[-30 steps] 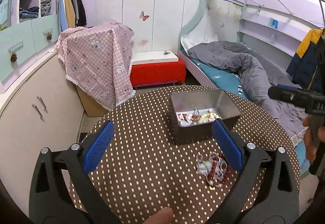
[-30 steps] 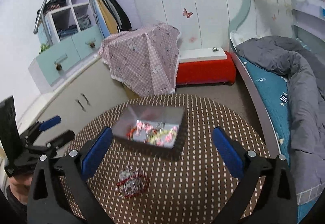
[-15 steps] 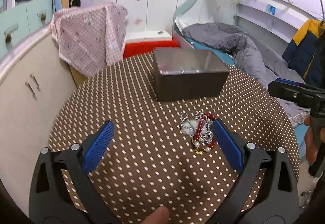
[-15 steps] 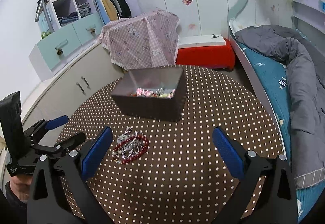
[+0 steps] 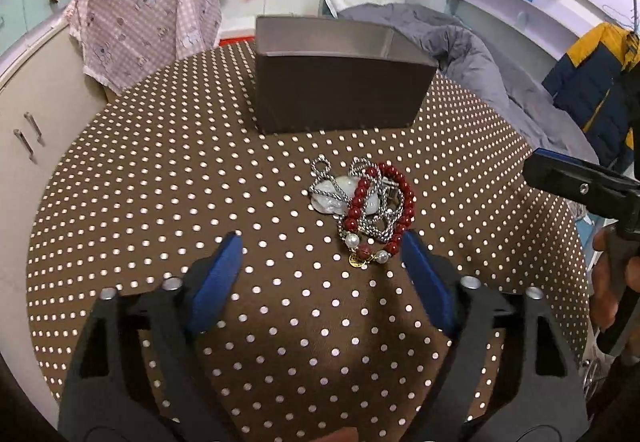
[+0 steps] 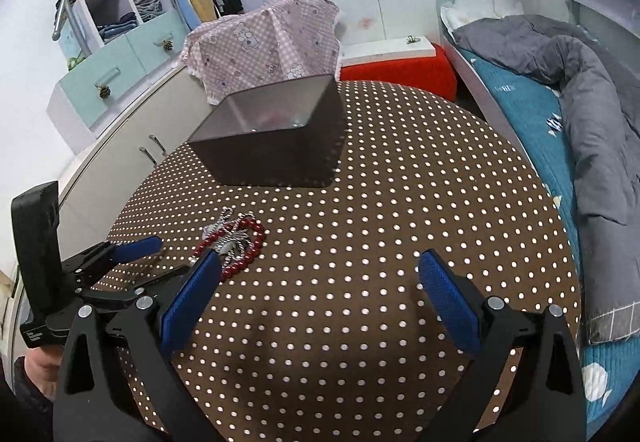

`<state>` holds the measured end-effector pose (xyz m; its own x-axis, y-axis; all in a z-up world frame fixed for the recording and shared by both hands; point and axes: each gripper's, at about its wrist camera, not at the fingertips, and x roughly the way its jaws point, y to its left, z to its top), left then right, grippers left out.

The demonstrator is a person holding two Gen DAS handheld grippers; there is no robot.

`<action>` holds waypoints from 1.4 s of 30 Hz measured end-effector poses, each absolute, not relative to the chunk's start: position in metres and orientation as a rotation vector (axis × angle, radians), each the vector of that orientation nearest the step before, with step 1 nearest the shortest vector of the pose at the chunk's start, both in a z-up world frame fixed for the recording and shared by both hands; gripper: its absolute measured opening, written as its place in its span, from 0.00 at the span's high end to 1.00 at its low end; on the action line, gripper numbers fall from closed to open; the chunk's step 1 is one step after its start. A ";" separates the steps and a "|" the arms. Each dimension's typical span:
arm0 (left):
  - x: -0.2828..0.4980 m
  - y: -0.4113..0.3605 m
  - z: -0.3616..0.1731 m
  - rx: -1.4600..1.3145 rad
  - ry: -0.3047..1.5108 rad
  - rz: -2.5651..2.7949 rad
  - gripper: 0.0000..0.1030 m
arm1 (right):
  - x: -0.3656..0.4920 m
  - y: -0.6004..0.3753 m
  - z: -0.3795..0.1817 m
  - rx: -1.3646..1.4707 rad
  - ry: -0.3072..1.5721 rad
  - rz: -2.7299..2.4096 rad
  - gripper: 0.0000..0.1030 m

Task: Organize jewelry
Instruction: 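Move both grippers back to the red bead necklace and silver chains, then grasp the red bead necklace with the left gripper and lift it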

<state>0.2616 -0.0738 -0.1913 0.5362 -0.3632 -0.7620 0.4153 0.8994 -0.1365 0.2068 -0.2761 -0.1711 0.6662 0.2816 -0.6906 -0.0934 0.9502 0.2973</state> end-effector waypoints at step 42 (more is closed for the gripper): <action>0.236 -0.041 -0.119 -0.003 0.681 -0.559 0.92 | 0.208 -0.215 -0.181 0.158 0.855 0.388 0.08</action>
